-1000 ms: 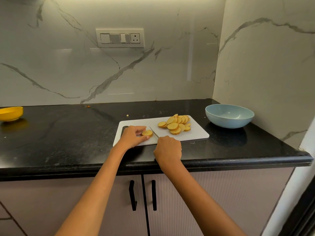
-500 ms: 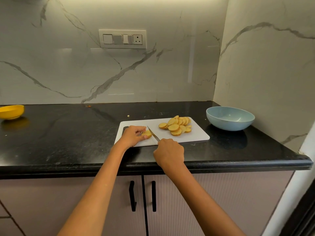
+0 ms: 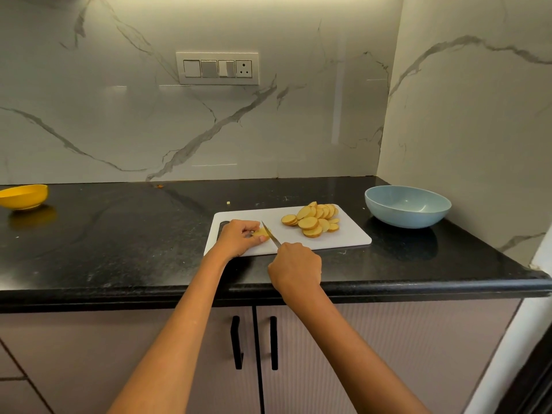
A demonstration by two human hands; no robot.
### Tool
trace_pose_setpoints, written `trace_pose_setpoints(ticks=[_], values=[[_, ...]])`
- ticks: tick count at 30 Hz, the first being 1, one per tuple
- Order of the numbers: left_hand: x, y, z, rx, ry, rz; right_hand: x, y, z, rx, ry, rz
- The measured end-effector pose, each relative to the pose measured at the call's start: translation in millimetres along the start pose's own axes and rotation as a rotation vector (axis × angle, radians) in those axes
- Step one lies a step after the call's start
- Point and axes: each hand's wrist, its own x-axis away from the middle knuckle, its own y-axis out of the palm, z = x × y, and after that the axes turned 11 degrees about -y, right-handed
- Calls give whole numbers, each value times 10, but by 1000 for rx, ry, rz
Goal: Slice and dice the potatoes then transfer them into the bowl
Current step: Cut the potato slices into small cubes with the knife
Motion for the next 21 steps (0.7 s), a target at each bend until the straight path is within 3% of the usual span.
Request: trace_pose_setpoints(ticks=[21], values=[[-16, 25, -43, 57, 23, 75, -223, 48, 147, 109, -5, 3]])
